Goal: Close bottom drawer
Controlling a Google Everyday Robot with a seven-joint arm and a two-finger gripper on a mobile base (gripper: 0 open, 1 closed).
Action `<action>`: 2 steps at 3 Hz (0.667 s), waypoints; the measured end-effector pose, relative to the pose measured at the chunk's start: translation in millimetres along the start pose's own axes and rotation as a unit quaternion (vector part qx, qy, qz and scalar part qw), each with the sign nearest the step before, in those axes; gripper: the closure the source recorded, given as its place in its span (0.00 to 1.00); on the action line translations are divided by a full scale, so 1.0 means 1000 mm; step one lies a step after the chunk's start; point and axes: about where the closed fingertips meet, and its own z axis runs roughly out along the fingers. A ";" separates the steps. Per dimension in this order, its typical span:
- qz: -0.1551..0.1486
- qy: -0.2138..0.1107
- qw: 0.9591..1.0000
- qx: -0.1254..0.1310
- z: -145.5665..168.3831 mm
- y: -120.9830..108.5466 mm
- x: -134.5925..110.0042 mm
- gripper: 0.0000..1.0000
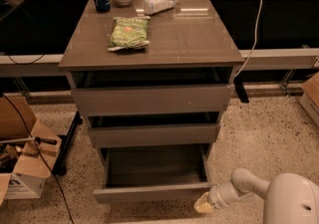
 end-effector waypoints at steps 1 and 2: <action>-0.059 -0.023 0.998 0.017 0.012 -0.014 -0.038 1.00; -0.140 -0.042 0.989 0.036 0.024 -0.039 -0.092 1.00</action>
Offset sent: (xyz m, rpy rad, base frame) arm 0.1581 0.1021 0.0368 0.0697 -0.4838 0.2449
